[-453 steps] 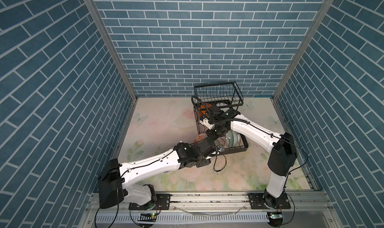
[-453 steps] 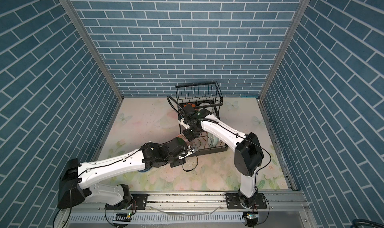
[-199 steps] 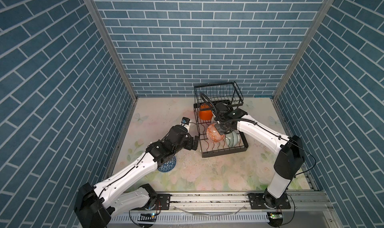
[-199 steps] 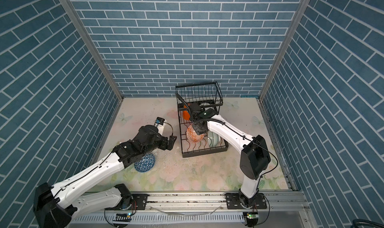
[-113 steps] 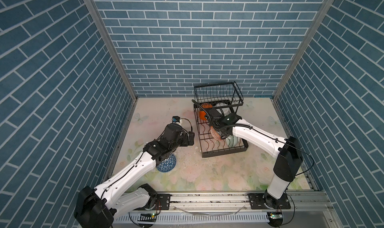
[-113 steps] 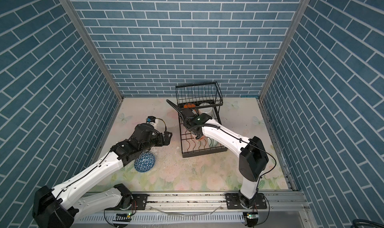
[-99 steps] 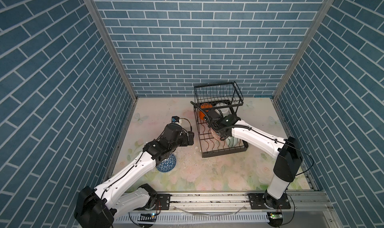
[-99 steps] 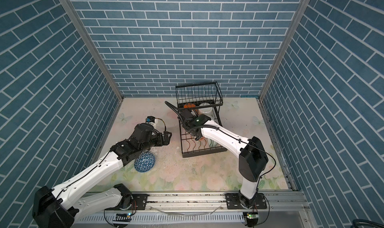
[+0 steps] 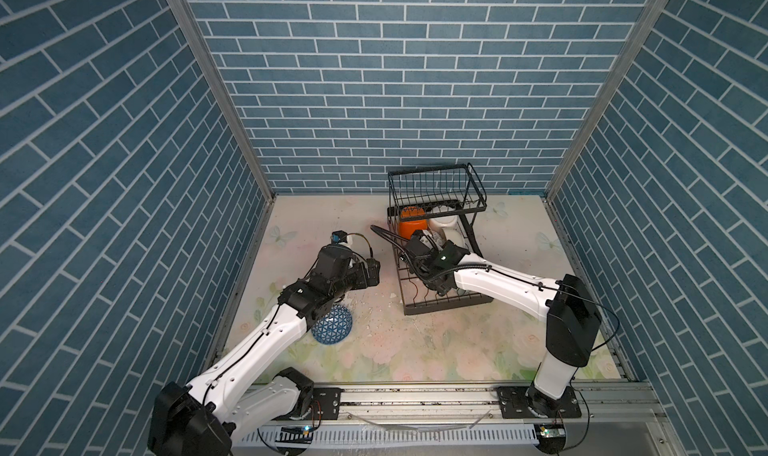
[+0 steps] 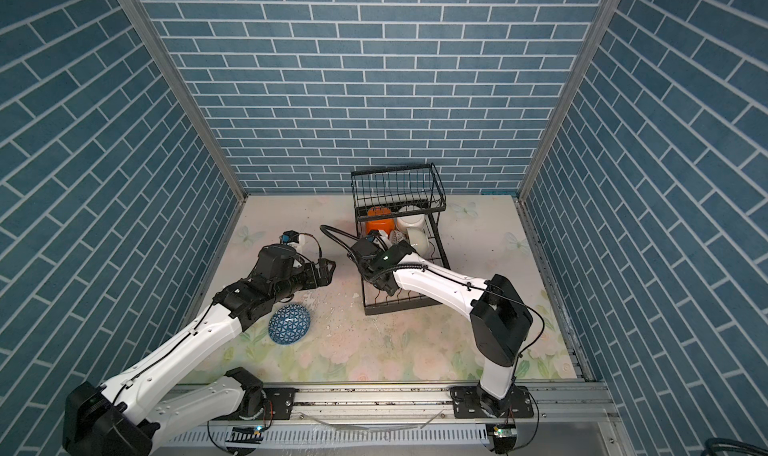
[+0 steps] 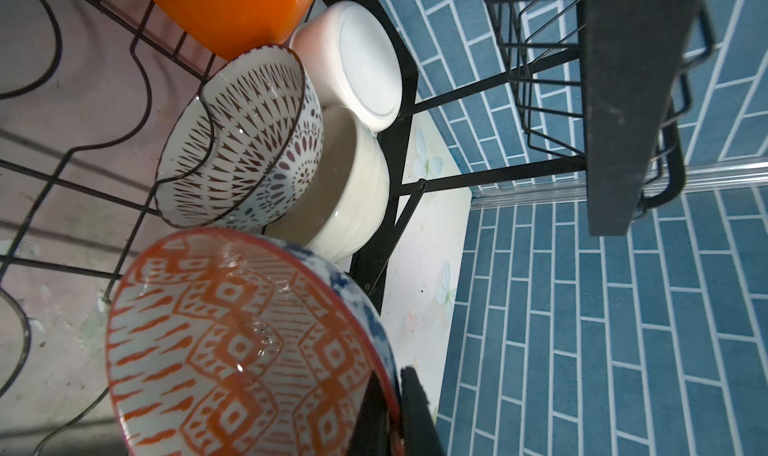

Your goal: Load the bowls into the dish rack

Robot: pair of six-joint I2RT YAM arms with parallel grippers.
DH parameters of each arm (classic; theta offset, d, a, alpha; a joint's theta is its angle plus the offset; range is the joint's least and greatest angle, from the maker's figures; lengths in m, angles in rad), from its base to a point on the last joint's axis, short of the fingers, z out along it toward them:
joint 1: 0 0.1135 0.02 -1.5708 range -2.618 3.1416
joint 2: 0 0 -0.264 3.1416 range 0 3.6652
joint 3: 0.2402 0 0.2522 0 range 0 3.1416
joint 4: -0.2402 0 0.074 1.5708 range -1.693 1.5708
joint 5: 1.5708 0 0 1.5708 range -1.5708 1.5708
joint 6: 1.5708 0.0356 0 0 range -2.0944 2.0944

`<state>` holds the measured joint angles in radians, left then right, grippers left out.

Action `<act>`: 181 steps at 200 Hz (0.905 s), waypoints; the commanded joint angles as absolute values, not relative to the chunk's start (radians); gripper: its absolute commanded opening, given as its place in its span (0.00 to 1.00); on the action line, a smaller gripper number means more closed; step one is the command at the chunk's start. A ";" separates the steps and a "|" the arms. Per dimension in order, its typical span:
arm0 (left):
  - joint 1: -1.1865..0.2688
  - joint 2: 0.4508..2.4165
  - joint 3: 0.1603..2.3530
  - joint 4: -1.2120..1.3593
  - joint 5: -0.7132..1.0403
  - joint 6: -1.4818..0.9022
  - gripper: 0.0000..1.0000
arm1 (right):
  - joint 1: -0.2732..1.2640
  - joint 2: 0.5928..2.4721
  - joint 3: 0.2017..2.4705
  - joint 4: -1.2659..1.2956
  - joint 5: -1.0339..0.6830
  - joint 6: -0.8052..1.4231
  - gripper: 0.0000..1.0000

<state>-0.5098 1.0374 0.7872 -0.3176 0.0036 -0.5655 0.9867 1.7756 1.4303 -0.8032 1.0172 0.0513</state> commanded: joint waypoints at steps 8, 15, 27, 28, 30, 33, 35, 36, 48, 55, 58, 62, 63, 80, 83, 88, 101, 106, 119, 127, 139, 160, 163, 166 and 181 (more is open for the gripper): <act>-0.474 1.023 0.758 -0.275 0.033 -0.565 1.00 | 1.007 1.810 1.410 -0.778 1.156 0.089 0.00; -0.467 1.023 0.757 -0.268 0.040 -0.565 1.00 | 1.010 1.820 1.410 -0.788 1.170 0.103 0.00; -0.454 1.025 0.755 -0.259 0.052 -0.565 1.00 | 1.014 1.837 1.413 -0.810 1.175 0.138 0.00; -0.454 1.025 0.754 -0.258 0.053 -0.564 1.00 | 1.014 1.837 1.414 -0.812 1.175 0.141 0.00; -0.452 1.026 0.753 -0.257 0.055 -0.563 1.00 | 1.014 1.840 1.414 -0.815 1.175 0.146 0.00; -0.449 1.026 0.753 -0.254 0.057 -0.562 1.00 | 1.015 1.844 1.413 -0.818 1.176 0.154 0.00; -0.447 1.028 0.753 -0.253 0.059 -0.562 1.00 | 1.015 1.846 1.412 -0.820 1.176 0.159 0.00; -0.447 1.029 0.753 -0.252 0.059 -0.562 1.00 | 1.016 1.846 1.411 -0.821 1.176 0.162 0.00; -0.438 1.032 0.750 -0.246 0.066 -0.555 1.00 | 1.018 1.858 1.408 -0.827 1.182 0.190 0.00; -0.434 1.031 0.751 -0.247 0.067 -0.551 1.00 | 1.020 1.866 1.408 -0.833 1.186 0.204 0.00; -0.432 1.031 0.750 -0.247 0.067 -0.550 1.00 | 1.020 1.869 1.408 -0.836 1.187 0.210 0.00; -0.430 1.032 0.750 -0.247 0.067 -0.546 1.00 | 1.022 1.873 1.407 -0.839 1.190 0.218 0.00; -0.428 1.031 0.750 -0.247 0.068 -0.546 1.00 | 1.022 1.874 1.407 -0.840 1.192 0.219 0.00; -0.414 1.030 0.749 -0.249 0.070 -0.540 1.00 | 1.023 1.891 1.405 -0.847 1.202 0.240 0.00; -0.411 1.029 0.747 -0.249 0.072 -0.539 0.99 | 1.022 1.894 1.404 -0.848 1.203 0.243 0.00; -0.407 1.027 0.747 -0.249 0.072 -0.538 1.00 | 1.024 1.898 1.403 -0.849 1.204 0.247 0.00; -0.394 1.022 0.740 -0.249 0.075 -0.538 1.00 | 1.023 1.907 1.398 -0.856 1.204 0.261 0.00; -0.390 1.018 0.738 -0.249 0.075 -0.538 1.00 | 1.024 1.909 1.395 -0.859 1.206 0.266 0.00; -0.380 1.009 0.734 -0.249 0.077 -0.537 1.00 | 1.023 1.914 1.387 -0.860 1.211 0.274 0.00; -0.375 1.005 0.732 -0.249 0.078 -0.537 1.00 | 1.023 1.919 1.383 -0.865 1.218 0.282 0.00; -0.367 0.999 0.728 -0.249 0.080 -0.535 1.00 | 1.024 1.924 1.381 -0.870 1.220 0.286 0.00; -0.357 0.992 0.728 -0.255 0.079 -0.533 1.00 | 1.024 1.933 1.375 -0.875 1.224 0.294 0.00; -0.356 0.992 0.727 -0.255 0.079 -0.533 1.00 | 1.024 1.933 1.373 -0.876 1.225 0.296 0.00; -0.354 0.992 0.727 -0.255 0.081 -0.534 1.00 | 1.025 1.934 1.371 -0.876 1.226 0.297 0.00; -0.351 0.990 0.723 -0.251 0.081 -0.534 1.00 | 1.026 1.943 1.367 -0.877 1.225 0.298 0.00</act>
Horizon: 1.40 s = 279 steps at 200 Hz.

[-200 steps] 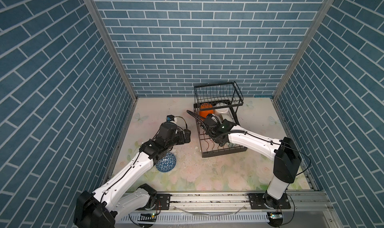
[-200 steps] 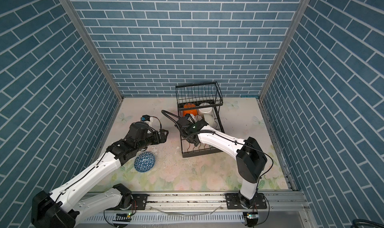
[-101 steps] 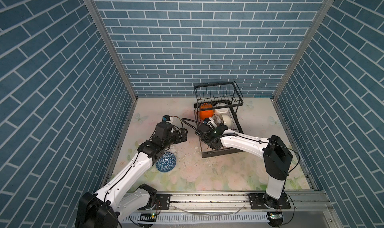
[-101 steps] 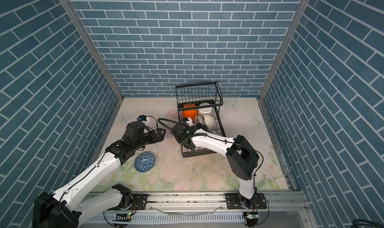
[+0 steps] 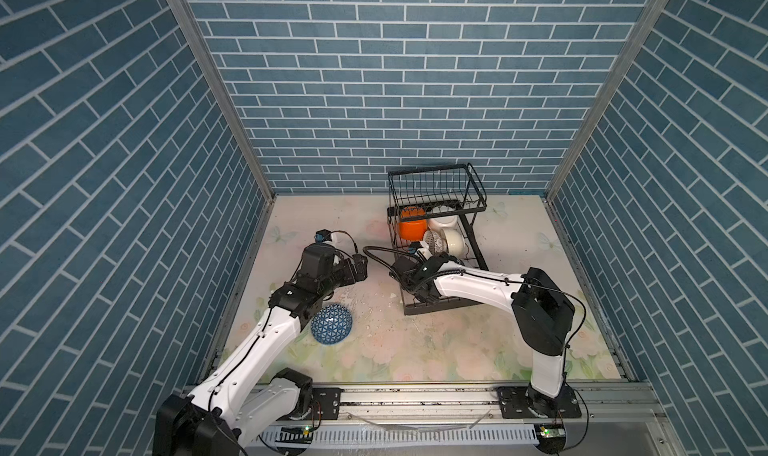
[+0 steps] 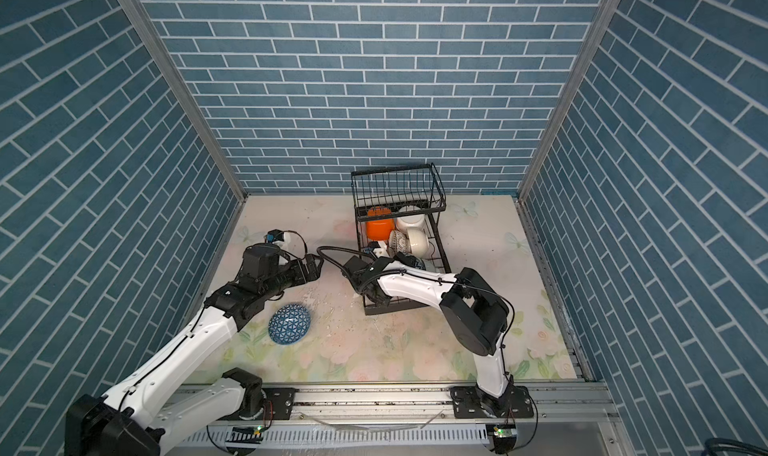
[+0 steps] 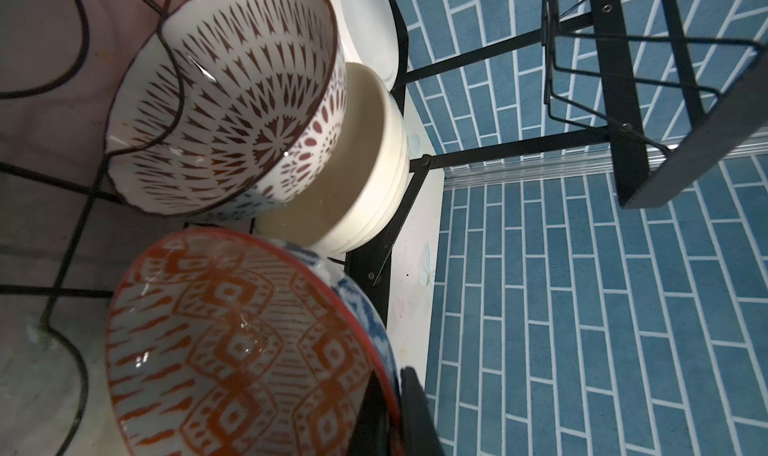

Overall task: Load the bowls into the dish rack
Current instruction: 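Lower the orange-patterned bowl into the rack slots beside the teal bowl with the right gripper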

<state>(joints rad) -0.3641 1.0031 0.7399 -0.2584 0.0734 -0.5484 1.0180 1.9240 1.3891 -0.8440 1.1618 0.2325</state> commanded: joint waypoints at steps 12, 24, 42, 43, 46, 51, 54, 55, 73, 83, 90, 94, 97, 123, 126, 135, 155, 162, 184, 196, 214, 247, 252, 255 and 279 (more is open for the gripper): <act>-0.348 0.992 0.721 -0.249 0.082 -0.535 1.00 | 1.028 1.952 1.372 -0.888 1.227 0.306 0.00; -0.345 0.996 0.719 -0.249 0.086 -0.534 1.00 | 1.030 1.959 1.373 -0.890 1.230 0.311 0.00; -0.342 1.002 0.719 -0.247 0.093 -0.535 1.00 | 1.033 1.968 1.373 -0.891 1.233 0.313 0.00; -0.341 1.002 0.718 -0.246 0.093 -0.535 1.00 | 1.034 1.969 1.374 -0.890 1.234 0.313 0.00; -0.341 1.002 0.718 -0.244 0.094 -0.535 1.00 | 1.033 1.972 1.374 -0.890 1.236 0.314 0.00; -0.340 1.003 0.718 -0.243 0.094 -0.535 1.00 | 1.035 1.977 1.376 -0.892 1.244 0.315 0.00; -0.339 1.003 0.718 -0.242 0.096 -0.535 1.00 | 1.037 1.980 1.378 -0.894 1.247 0.315 0.00; -0.339 1.004 0.718 -0.242 0.096 -0.535 1.00 | 1.037 1.981 1.379 -0.894 1.249 0.316 0.00; -0.336 1.005 0.715 -0.229 0.101 -0.535 1.00 | 1.040 2.001 1.391 -0.907 1.258 0.320 0.00; -0.334 1.004 0.713 -0.227 0.102 -0.535 0.99 | 1.044 2.008 1.394 -0.908 1.260 0.320 0.00; -0.333 1.006 0.713 -0.226 0.104 -0.535 1.00 | 1.045 2.013 1.396 -0.910 1.259 0.320 0.00; -0.331 1.007 0.713 -0.226 0.103 -0.535 1.00 | 1.047 2.015 1.397 -0.910 1.261 0.319 0.00; -0.331 1.006 0.713 -0.226 0.105 -0.535 1.00 | 1.049 2.018 1.399 -0.911 1.262 0.320 0.00; -0.327 1.011 0.707 -0.217 0.118 -0.535 1.00 | 1.060 2.040 1.411 -0.919 1.268 0.323 0.00; -0.327 1.011 0.706 -0.217 0.118 -0.535 1.00 | 1.060 2.043 1.411 -0.921 1.270 0.324 0.00; -0.325 1.011 0.705 -0.216 0.120 -0.535 1.00 | 1.063 2.053 1.420 -0.927 1.271 0.325 0.00; -0.324 1.008 0.701 -0.214 0.123 -0.535 1.00 | 1.070 2.075 1.432 -0.931 1.274 0.324 0.00; -0.321 1.007 0.701 -0.213 0.124 -0.535 1.00 | 1.073 2.081 1.435 -0.931 1.273 0.323 0.00; -0.318 1.005 0.701 -0.214 0.127 -0.535 1.00 | 1.083 2.098 1.447 -0.921 1.272 0.303 0.00; -0.316 1.002 0.701 -0.212 0.127 -0.535 1.00 | 1.089 2.106 1.450 -0.911 1.270 0.291 0.00; -0.314 1.002 0.702 -0.209 0.132 -0.537 1.00 | 1.095 2.119 1.454 -0.911 1.261 0.287 0.00; -0.310 1.002 0.701 -0.205 0.137 -0.538 1.00 | 1.108 2.131 1.468 -0.927 1.232 0.305 0.00; -0.310 1.003 0.701 -0.203 0.139 -0.538 1.00 | 1.109 2.133 1.474 -0.936 1.227 0.314 0.00; -0.310 1.003 0.701 -0.203 0.139 -0.538 1.00 | 1.109 2.134 1.477 -0.942 1.223 0.318 0.00; -0.308 1.002 0.680 -0.203 0.141 -0.538 0.99 | 1.111 2.146 1.506 -0.985 1.202 0.356 0.00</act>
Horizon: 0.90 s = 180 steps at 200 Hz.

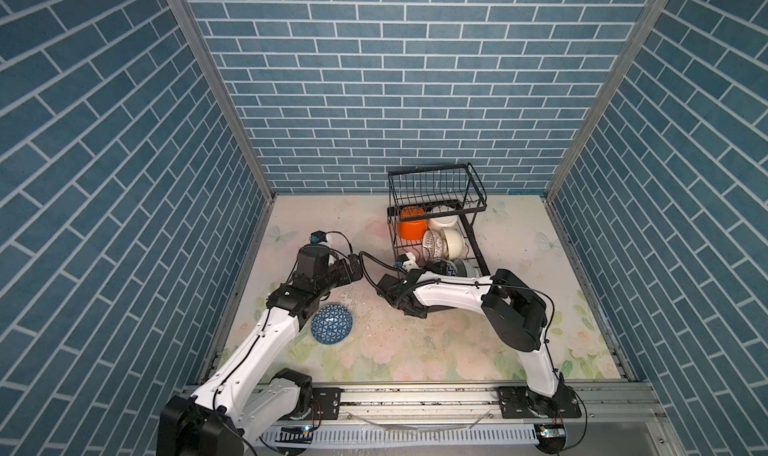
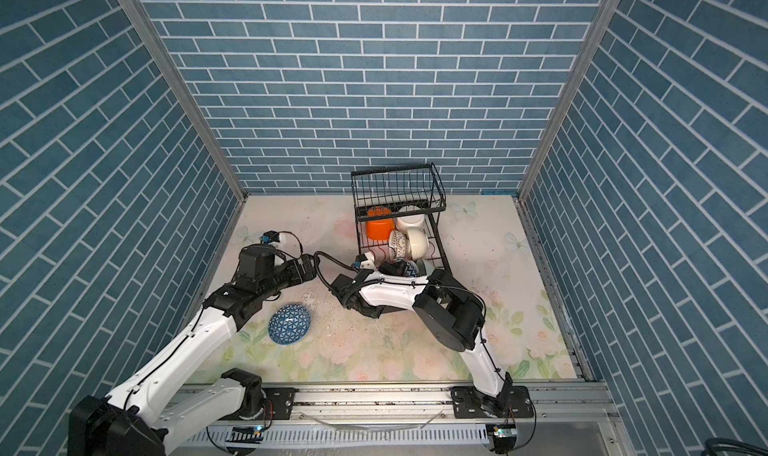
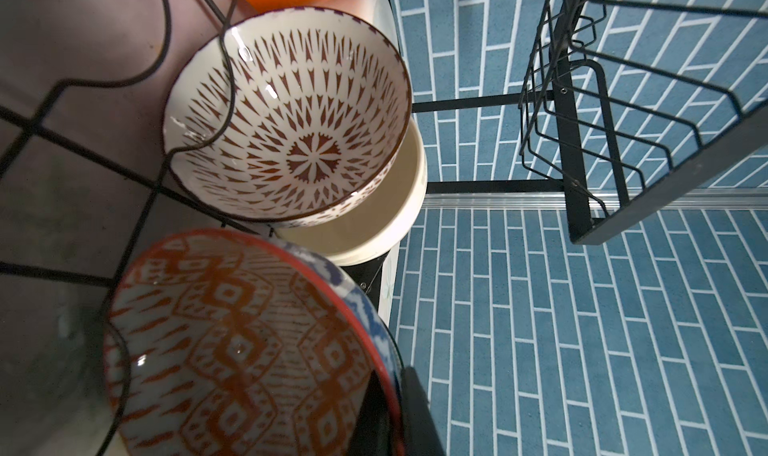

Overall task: Load the bowls into the dish rack
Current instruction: 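Lower the orange-patterned bowl into the rack slots beside the teal bowl with the right gripper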

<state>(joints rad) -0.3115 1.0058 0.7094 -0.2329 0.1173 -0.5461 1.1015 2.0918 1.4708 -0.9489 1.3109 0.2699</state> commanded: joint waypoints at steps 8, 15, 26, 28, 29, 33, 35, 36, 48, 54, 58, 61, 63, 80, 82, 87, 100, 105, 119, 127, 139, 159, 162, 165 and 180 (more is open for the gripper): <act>-0.307 1.002 0.680 -0.202 0.141 -0.538 1.00 | 1.111 2.150 1.513 -0.999 1.194 0.369 0.00; -0.307 1.003 0.677 -0.203 0.141 -0.538 1.00 | 1.113 2.152 1.516 -1.006 1.185 0.373 0.00; -0.306 1.003 0.675 -0.203 0.140 -0.538 1.00 | 1.118 2.158 1.517 -1.015 1.182 0.381 0.00; -0.307 1.002 0.675 -0.203 0.141 -0.538 1.00 | 1.119 2.158 1.518 -1.016 1.182 0.384 0.00; -0.307 1.003 0.675 -0.203 0.142 -0.538 1.00 | 1.119 2.158 1.517 -1.018 1.181 0.385 0.00; -0.307 1.002 0.675 -0.203 0.141 -0.538 1.00 | 1.119 2.161 1.520 -1.023 1.177 0.390 0.00; -0.307 1.002 0.675 -0.203 0.141 -0.538 1.00 | 1.120 2.162 1.521 -1.026 1.174 0.391 0.00; -0.306 1.002 0.674 -0.202 0.141 -0.538 1.00 | 1.120 2.161 1.521 -1.028 1.173 0.393 0.00; -0.305 1.002 0.670 -0.203 0.143 -0.539 1.00 | 1.123 2.164 1.523 -1.040 1.164 0.407 0.00; -0.305 1.002 0.669 -0.202 0.144 -0.540 1.00 | 1.125 2.164 1.521 -1.045 1.159 0.413 0.00; -0.305 1.002 0.669 -0.203 0.144 -0.540 1.00 | 1.126 2.164 1.521 -1.050 1.156 0.418 0.00; -0.305 1.001 0.669 -0.204 0.143 -0.538 1.00 | 1.126 2.164 1.520 -1.053 1.153 0.421 0.00; -0.305 1.000 0.669 -0.205 0.144 -0.538 1.00 | 1.127 2.164 1.520 -1.054 1.152 0.424 0.00; -0.303 1.000 0.664 -0.204 0.144 -0.538 1.00 | 1.128 2.163 1.521 -1.075 1.140 0.447 0.00; -0.304 1.000 0.664 -0.204 0.144 -0.537 1.00 | 1.128 2.164 1.520 -1.077 1.138 0.450 0.00; -0.304 1.000 0.664 -0.204 0.143 -0.538 1.00 | 1.130 2.163 1.521 -1.082 1.136 0.455 0.00; -0.304 1.000 0.662 -0.203 0.143 -0.538 1.00 | 1.131 2.162 1.522 -1.090 1.128 0.470 0.00; -0.304 1.001 0.663 -0.203 0.145 -0.538 1.00 | 1.131 2.162 1.524 -1.092 1.126 0.474 0.00; -0.304 1.002 0.659 -0.202 0.145 -0.540 1.00 | 1.131 2.162 1.526 -1.098 1.121 0.483 0.00; -0.304 1.002 0.658 -0.201 0.146 -0.540 0.99 | 1.131 2.163 1.528 -1.105 1.118 0.489 0.00; -0.304 1.002 0.657 -0.201 0.148 -0.537 1.00 | 1.132 2.163 1.531 -1.117 1.118 0.502 0.00; -0.304 1.002 0.653 -0.201 0.150 -0.538 1.00 | 1.132 2.158 1.529 -1.134 1.109 0.527 0.00; -0.303 1.002 0.652 -0.201 0.150 -0.538 1.00 | 1.132 2.159 1.528 -1.136 1.108 0.529 0.00; -0.304 1.003 0.652 -0.201 0.150 -0.538 1.00 | 1.132 2.157 1.529 -1.137 1.106 0.533 0.00; -0.302 1.003 0.649 -0.202 0.147 -0.538 1.00 | 1.131 2.157 1.529 -1.142 1.099 0.541 0.00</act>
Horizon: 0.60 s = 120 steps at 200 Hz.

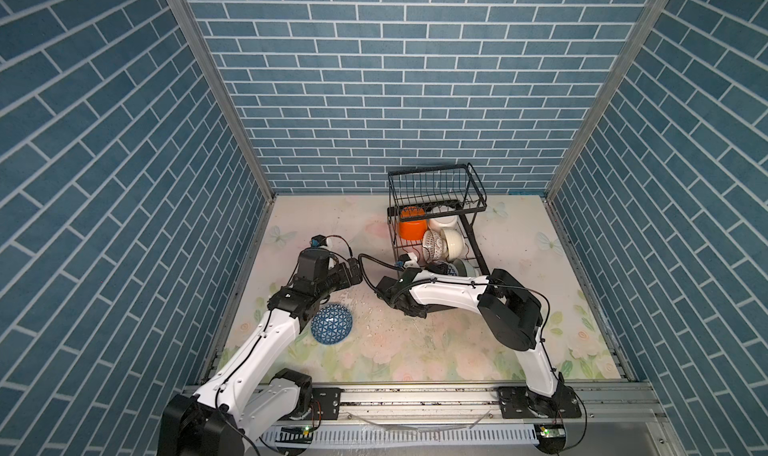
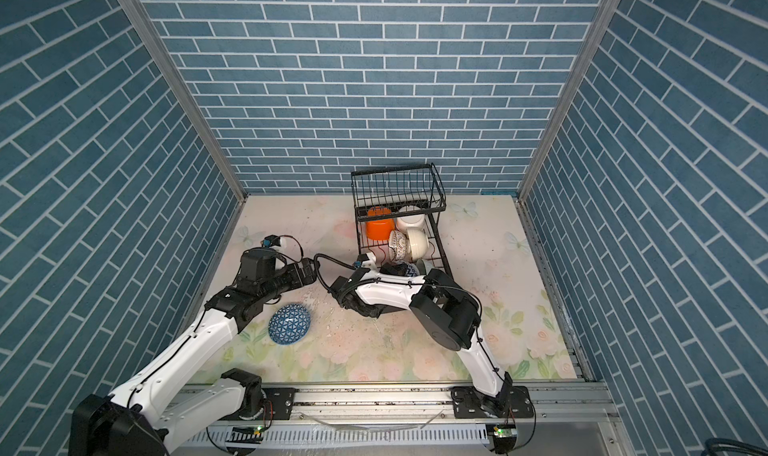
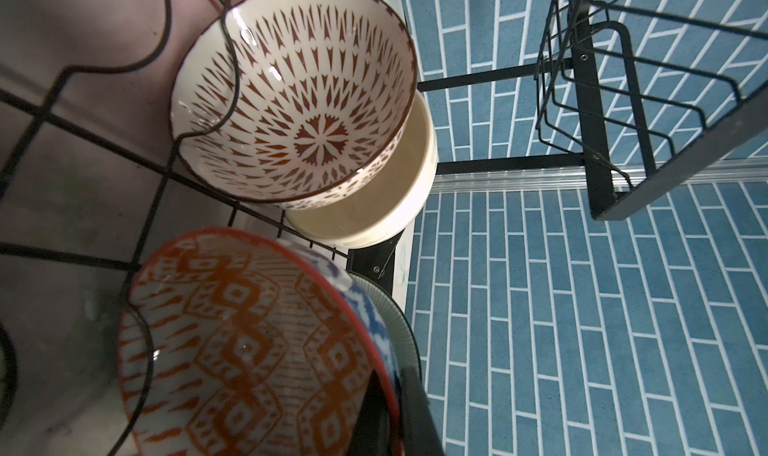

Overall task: Load the bowls into the dish rack
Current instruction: 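Lower the orange-patterned bowl into the rack slots beside the teal bowl with the right gripper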

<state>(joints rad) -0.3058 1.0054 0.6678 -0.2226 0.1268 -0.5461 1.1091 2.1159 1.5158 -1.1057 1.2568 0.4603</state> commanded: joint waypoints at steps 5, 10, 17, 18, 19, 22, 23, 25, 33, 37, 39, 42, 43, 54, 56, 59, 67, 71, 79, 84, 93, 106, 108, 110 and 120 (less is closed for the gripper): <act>-0.302 1.003 0.647 -0.203 0.147 -0.538 1.00 | 1.131 2.157 1.529 -1.142 1.098 0.544 0.00; -0.302 1.002 0.646 -0.204 0.146 -0.539 1.00 | 1.131 2.155 1.530 -1.142 1.093 0.545 0.01; -0.302 1.002 0.645 -0.206 0.145 -0.540 1.00 | 1.130 2.156 1.532 -1.144 1.089 0.547 0.02; -0.301 1.002 0.645 -0.207 0.145 -0.540 1.00 | 1.129 2.156 1.532 -1.145 1.089 0.548 0.03; -0.302 1.002 0.646 -0.208 0.145 -0.540 1.00 | 1.129 2.155 1.533 -1.145 1.088 0.549 0.03; -0.302 1.002 0.645 -0.208 0.144 -0.540 1.00 | 1.130 2.156 1.534 -1.147 1.088 0.550 0.04; -0.302 1.002 0.646 -0.208 0.145 -0.539 1.00 | 1.130 2.156 1.534 -1.147 1.087 0.550 0.04; -0.302 1.002 0.646 -0.209 0.144 -0.539 1.00 | 1.129 2.156 1.535 -1.147 1.085 0.553 0.05; -0.302 1.001 0.646 -0.214 0.144 -0.538 1.00 | 1.130 2.154 1.534 -1.147 1.080 0.554 0.08; -0.302 1.000 0.646 -0.216 0.143 -0.538 1.00 | 1.129 2.154 1.535 -1.148 1.079 0.555 0.10; -0.302 0.999 0.646 -0.217 0.142 -0.538 1.00 | 1.131 2.154 1.535 -1.148 1.079 0.555 0.11; -0.302 0.999 0.646 -0.219 0.140 -0.537 1.00 | 1.130 2.154 1.534 -1.148 1.077 0.556 0.11; -0.302 0.999 0.646 -0.220 0.140 -0.536 1.00 | 1.129 2.153 1.534 -1.148 1.077 0.557 0.12; -0.301 0.996 0.644 -0.225 0.137 -0.536 1.00 | 1.130 2.152 1.535 -1.149 1.073 0.561 0.15; -0.302 0.996 0.644 -0.227 0.137 -0.536 1.00 | 1.130 2.153 1.534 -1.151 1.072 0.561 0.16; -0.302 0.996 0.644 -0.228 0.135 -0.535 1.00 | 1.130 2.153 1.536 -1.153 1.072 0.564 0.16; -0.301 0.995 0.643 -0.231 0.133 -0.535 1.00 | 1.130 2.153 1.537 -1.158 1.069 0.570 0.17; -0.301 0.994 0.643 -0.232 0.131 -0.535 1.00 | 1.130 2.154 1.540 -1.159 1.068 0.572 0.18; -0.300 0.994 0.641 -0.234 0.132 -0.535 1.00 | 1.130 2.155 1.541 -1.161 1.065 0.576 0.20; -0.301 0.994 0.641 -0.233 0.131 -0.535 1.00 | 1.130 2.156 1.541 -1.162 1.063 0.578 0.21; -0.301 0.993 0.640 -0.233 0.130 -0.535 1.00 | 1.130 2.157 1.545 -1.169 1.064 0.583 0.23; -0.301 0.993 0.641 -0.238 0.127 -0.535 1.00 | 1.129 2.159 1.549 -1.176 1.063 0.589 0.26; -0.301 0.994 0.640 -0.238 0.126 -0.535 1.00 | 1.130 2.160 1.549 -1.178 1.064 0.590 0.26; -0.301 0.994 0.640 -0.239 0.127 -0.535 1.00 | 1.129 2.159 1.550 -1.178 1.065 0.590 0.27; -0.301 0.994 0.640 -0.242 0.124 -0.535 1.00 | 1.128 2.157 1.553 -1.186 1.066 0.595 0.30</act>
<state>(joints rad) -0.3050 1.0050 0.6556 -0.2276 0.1242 -0.5461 1.1145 2.1178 1.5311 -1.1435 1.1507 0.5327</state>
